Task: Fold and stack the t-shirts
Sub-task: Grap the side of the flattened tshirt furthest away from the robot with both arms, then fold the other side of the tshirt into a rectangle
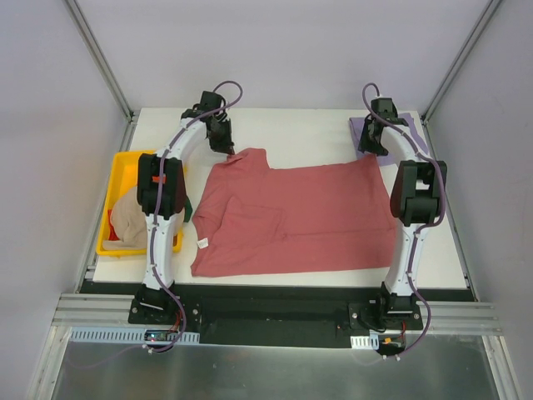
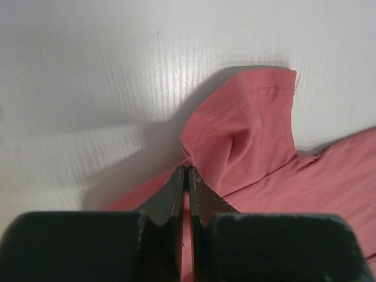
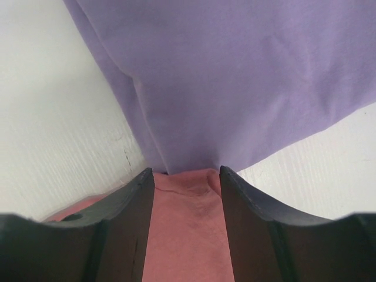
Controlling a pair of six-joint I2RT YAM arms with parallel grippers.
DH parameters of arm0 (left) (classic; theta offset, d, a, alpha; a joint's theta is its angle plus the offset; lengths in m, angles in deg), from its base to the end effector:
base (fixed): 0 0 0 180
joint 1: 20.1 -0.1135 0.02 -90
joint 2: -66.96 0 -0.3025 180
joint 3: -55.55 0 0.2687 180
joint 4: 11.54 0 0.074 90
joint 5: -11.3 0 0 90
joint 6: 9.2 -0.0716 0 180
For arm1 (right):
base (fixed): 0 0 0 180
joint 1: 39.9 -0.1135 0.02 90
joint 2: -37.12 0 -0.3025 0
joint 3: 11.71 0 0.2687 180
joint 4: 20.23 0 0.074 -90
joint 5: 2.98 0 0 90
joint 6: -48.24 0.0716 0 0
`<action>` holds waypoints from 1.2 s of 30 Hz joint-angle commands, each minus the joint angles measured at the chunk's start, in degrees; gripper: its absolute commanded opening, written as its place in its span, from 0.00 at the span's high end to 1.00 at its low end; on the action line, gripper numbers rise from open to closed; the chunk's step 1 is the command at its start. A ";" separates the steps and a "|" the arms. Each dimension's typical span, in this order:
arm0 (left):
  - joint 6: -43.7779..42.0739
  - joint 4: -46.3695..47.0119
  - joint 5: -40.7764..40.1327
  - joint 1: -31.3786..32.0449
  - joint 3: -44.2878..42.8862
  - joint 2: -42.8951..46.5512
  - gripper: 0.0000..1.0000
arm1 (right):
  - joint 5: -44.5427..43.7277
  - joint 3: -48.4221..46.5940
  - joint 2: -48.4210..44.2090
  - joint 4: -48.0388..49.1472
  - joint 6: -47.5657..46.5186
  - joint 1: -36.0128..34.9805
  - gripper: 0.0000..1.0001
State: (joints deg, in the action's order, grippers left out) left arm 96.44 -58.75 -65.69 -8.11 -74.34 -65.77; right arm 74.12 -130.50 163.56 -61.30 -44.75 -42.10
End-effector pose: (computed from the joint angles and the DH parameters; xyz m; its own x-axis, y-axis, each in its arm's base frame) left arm 0.5698 -0.1375 0.2122 -0.8148 -0.0955 -0.5718 0.1289 0.9318 -0.3393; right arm 0.5611 0.0056 0.2130 -0.7556 -0.0799 -0.6501 0.0704 0.9769 -0.2020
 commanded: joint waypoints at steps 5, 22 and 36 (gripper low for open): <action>-1.31 1.61 0.08 0.93 2.11 6.60 1.00 | 1.83 -7.66 3.64 -6.99 0.61 0.70 0.52; -1.58 3.54 2.98 1.98 10.01 14.33 1.00 | 4.11 4.26 -8.20 -0.15 0.43 0.62 1.00; 0.70 13.56 -2.20 8.13 41.82 39.63 1.00 | 6.58 25.36 -26.31 2.67 -0.45 0.70 1.00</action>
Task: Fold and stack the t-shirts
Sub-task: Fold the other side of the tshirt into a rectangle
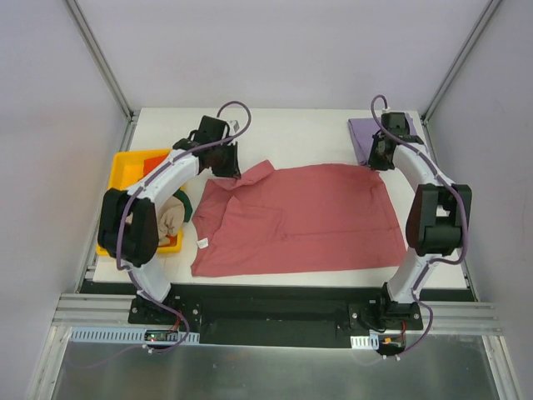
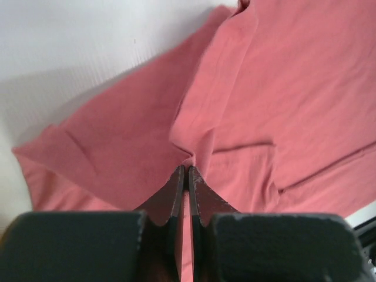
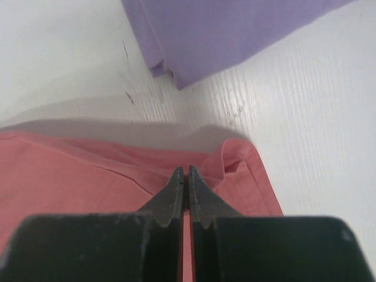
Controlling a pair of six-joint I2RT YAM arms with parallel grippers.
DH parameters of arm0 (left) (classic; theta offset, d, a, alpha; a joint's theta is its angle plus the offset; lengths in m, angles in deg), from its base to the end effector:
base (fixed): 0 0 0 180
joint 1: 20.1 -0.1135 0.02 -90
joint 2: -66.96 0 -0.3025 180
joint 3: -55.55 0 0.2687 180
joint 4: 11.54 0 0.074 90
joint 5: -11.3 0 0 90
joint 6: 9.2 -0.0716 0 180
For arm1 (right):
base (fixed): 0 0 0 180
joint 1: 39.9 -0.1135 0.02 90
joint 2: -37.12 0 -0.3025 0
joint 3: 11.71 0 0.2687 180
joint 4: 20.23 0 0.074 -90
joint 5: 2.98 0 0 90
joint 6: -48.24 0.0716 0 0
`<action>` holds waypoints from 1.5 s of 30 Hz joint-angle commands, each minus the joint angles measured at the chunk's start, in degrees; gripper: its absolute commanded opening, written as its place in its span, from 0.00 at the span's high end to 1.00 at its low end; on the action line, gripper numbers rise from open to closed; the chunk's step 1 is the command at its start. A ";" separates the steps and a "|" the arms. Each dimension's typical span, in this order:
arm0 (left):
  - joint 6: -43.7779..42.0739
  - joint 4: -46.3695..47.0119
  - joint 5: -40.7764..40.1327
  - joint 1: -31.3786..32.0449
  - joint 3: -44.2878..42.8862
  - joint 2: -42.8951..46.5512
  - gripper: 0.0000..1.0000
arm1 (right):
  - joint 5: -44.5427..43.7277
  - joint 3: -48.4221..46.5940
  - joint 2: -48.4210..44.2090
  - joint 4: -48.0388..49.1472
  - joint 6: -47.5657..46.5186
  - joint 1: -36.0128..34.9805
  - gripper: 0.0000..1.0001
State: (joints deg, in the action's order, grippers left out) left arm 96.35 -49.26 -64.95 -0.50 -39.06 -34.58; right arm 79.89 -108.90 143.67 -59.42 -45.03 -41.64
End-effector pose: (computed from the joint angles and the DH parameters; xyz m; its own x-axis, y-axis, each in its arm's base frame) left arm 0.4176 -0.1668 0.2766 -0.7679 -0.0030 -0.6406 0.2899 0.8901 -0.3516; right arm 0.4674 0.0053 0.2511 -0.7509 -0.0794 -0.6556 0.0092 0.9914 -0.1306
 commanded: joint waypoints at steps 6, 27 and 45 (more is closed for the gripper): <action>5.88 5.74 -5.93 2.64 17.10 18.38 1.00 | -1.30 11.25 -13.98 1.15 0.28 0.24 1.00; 15.03 5.92 -16.66 3.96 40.05 48.44 1.00 | -4.73 20.74 -26.56 -1.58 -0.42 4.46 1.00; 17.49 3.03 -13.85 3.96 46.11 53.55 1.00 | -4.63 27.59 -29.46 -2.19 0.10 6.40 0.95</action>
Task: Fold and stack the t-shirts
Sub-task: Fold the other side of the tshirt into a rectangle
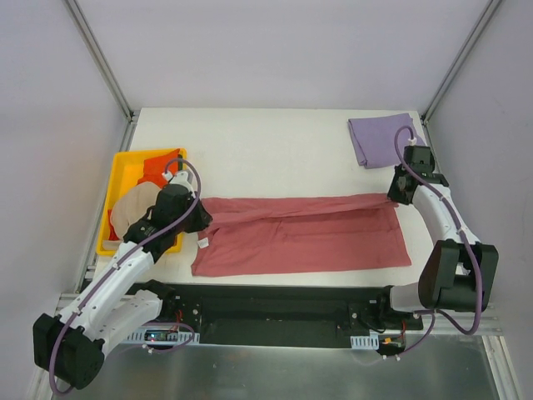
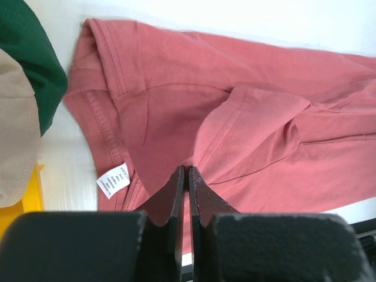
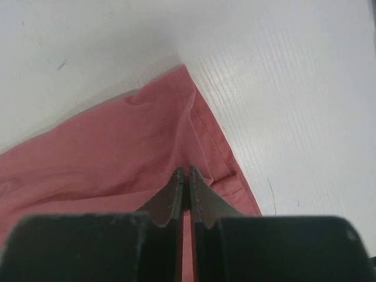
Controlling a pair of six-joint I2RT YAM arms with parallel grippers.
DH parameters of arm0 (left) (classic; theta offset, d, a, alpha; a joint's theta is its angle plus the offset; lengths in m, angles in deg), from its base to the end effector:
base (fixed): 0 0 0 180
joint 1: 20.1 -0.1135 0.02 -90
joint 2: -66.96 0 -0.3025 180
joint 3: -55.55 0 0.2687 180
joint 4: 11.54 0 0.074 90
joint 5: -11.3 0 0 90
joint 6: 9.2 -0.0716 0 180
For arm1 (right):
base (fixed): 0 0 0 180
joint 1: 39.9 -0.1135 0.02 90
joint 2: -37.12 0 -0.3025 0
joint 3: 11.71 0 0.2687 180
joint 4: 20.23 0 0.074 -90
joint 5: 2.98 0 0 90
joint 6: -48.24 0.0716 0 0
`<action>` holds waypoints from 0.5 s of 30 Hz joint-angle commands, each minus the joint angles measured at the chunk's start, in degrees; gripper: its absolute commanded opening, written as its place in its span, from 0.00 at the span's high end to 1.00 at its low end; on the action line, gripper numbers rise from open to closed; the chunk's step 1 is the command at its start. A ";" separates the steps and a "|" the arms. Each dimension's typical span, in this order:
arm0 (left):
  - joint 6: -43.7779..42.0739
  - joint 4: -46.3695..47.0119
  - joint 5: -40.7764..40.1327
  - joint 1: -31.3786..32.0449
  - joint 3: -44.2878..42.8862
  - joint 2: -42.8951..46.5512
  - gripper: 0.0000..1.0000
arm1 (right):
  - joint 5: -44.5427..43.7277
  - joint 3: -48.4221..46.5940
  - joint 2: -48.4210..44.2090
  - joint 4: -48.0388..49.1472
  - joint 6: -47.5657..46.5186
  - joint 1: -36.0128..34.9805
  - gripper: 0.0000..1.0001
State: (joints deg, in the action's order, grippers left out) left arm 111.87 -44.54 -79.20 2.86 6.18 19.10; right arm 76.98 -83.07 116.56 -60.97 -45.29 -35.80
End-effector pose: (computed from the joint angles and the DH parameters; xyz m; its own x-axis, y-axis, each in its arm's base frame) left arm 0.1934 -0.0813 0.2688 -0.6097 -0.3021 -0.7327 0.0800 0.8963 -0.4362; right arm 0.3240 -0.0357 0.2643 -0.7607 -0.0063 -0.6491 0.1383 0.9754 -0.1715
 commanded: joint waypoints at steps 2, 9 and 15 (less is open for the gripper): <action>3.37 -2.57 1.80 0.59 2.27 0.48 0.98 | -3.39 3.17 -2.62 -0.73 1.07 0.56 0.93; 6.63 -8.20 4.18 0.59 6.06 4.70 0.53 | -8.94 6.16 -4.90 -5.20 5.64 0.65 0.35; 5.50 -8.55 7.16 0.59 -0.43 4.62 0.01 | -10.00 7.39 -11.57 -8.20 9.07 0.65 0.03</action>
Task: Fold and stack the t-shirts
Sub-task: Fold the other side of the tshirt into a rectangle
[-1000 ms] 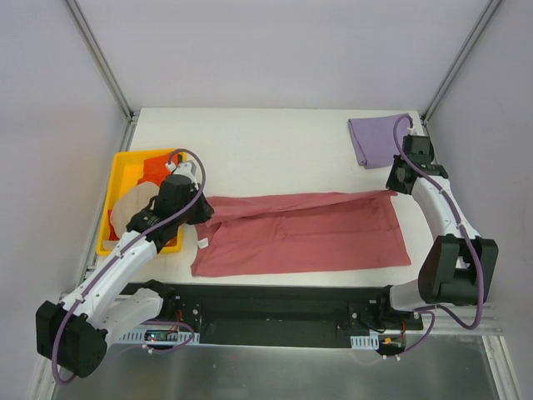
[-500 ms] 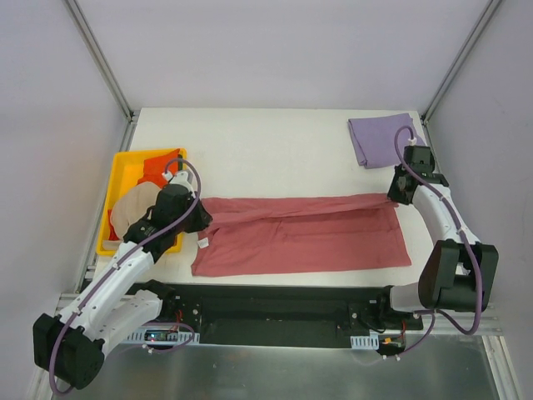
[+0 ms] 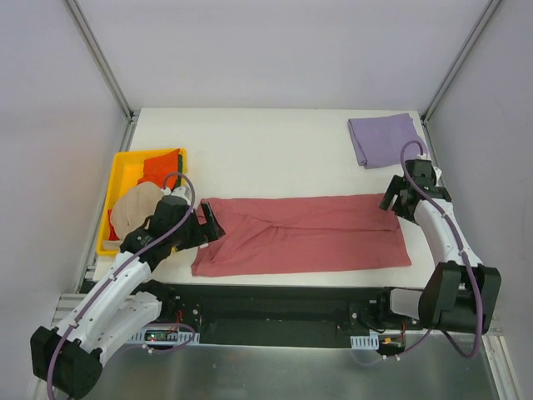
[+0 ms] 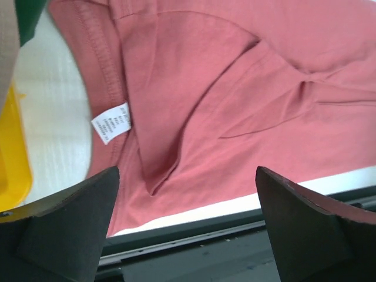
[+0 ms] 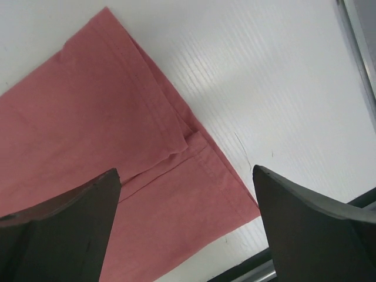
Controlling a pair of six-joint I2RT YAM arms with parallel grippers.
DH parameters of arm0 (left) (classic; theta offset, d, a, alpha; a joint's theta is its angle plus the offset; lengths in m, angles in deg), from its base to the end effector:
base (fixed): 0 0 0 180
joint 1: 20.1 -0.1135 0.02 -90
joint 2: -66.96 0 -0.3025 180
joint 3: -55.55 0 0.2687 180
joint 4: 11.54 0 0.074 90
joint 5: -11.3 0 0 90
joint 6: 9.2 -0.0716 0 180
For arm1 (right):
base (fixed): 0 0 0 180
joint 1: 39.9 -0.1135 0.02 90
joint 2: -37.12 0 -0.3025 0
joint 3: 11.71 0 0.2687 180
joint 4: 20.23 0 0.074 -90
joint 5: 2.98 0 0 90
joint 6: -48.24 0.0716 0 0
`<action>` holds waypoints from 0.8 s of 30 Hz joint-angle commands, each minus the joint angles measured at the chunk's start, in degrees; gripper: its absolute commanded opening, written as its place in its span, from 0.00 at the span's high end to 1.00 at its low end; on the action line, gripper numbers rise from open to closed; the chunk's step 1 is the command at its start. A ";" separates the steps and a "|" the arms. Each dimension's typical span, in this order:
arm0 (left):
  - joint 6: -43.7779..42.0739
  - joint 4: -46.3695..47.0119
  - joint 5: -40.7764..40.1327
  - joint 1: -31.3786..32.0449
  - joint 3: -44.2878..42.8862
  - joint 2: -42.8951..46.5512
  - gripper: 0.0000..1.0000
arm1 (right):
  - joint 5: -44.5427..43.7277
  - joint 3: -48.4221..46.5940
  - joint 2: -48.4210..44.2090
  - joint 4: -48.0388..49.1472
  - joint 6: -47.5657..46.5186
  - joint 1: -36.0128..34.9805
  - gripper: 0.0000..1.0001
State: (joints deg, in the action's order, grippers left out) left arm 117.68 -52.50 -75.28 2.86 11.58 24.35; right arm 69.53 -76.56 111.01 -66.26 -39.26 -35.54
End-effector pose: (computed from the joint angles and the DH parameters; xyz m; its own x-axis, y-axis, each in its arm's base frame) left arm 0.1623 -0.0734 0.2319 -0.7286 -0.3420 -0.5935 -0.0069 0.8701 -0.4928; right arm 0.2804 -0.0430 0.2452 -0.8061 0.1032 -0.5828 0.2795 0.9343 -0.2212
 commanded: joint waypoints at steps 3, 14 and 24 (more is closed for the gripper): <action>-1.72 1.32 4.74 0.59 -9.87 -6.59 0.01 | 1.83 3.07 -9.98 -2.56 2.78 0.30 0.04; -6.47 13.19 18.45 2.17 -21.48 -38.57 0.01 | 16.88 11.60 -23.16 -1.68 -0.66 0.39 0.04; -8.23 14.17 18.21 6.74 -23.95 -48.61 0.01 | 14.51 12.30 -26.60 -1.59 -0.57 0.39 0.04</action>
State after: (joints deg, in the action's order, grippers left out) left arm 111.41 -39.54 -57.58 8.66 -10.30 -22.82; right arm 84.28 -64.12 85.13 -67.72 -39.63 -35.47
